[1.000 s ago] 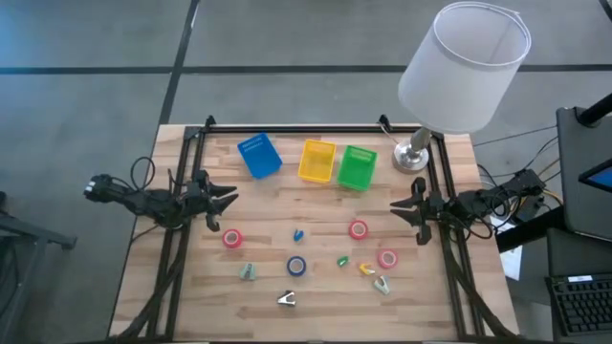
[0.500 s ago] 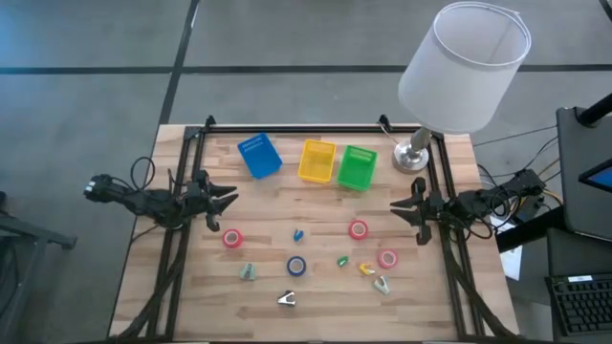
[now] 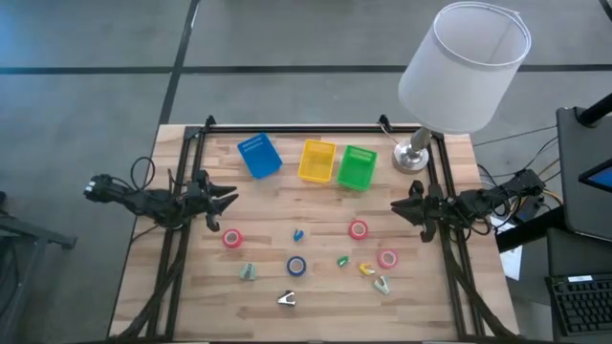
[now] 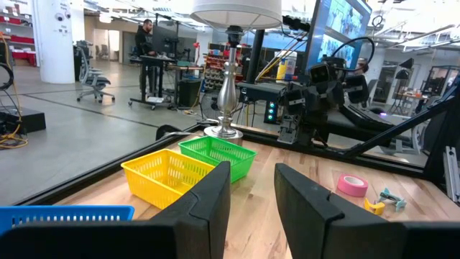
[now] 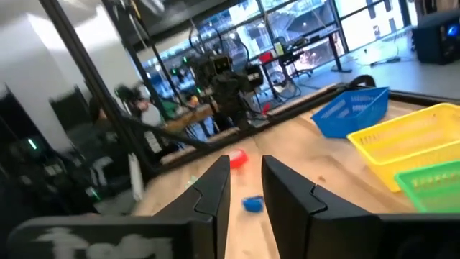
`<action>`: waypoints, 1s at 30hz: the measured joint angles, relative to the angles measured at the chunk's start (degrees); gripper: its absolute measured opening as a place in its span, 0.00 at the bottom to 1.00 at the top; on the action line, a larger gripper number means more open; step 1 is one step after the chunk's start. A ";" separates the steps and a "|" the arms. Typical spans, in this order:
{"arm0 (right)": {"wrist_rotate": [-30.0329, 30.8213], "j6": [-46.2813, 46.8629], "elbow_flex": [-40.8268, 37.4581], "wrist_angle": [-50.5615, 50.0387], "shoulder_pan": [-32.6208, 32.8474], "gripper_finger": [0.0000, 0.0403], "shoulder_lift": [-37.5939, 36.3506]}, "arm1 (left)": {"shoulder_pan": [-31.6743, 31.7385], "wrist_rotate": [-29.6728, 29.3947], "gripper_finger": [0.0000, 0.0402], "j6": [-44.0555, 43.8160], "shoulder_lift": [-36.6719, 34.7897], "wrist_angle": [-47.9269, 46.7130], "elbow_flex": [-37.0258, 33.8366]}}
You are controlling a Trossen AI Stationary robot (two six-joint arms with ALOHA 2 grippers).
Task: Pick and place Stapler, Stapler remover, tape
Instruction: Put the blue stapler into the blue bin
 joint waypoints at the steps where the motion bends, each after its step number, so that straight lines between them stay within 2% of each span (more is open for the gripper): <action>1: 0.00 0.82 0.00 0.22 -0.01 0.18 0.00 | 0.00 0.00 0.28 0.00 0.00 0.00 0.00; 16: 0.02 0.06 0.00 0.04 -0.01 0.20 0.04 | 0.00 0.00 0.28 -0.53 0.00 0.00 0.00; 20: 0.10 -5.18 0.00 0.15 -0.01 0.22 0.03 | 0.02 -0.23 0.28 0.17 0.02 0.12 0.00; 22: 1.01 -12.91 -0.02 0.76 -0.05 0.22 0.03 | 0.02 -2.76 0.28 3.53 0.01 0.78 0.00; 25: 1.56 -21.84 -0.02 2.31 -0.05 0.23 0.08 | 0.04 -9.71 0.28 6.90 0.01 3.17 0.00; 30: 1.51 -18.39 -0.04 7.82 -0.05 0.21 0.08 | 0.04 -17.67 0.28 5.11 0.04 7.01 0.00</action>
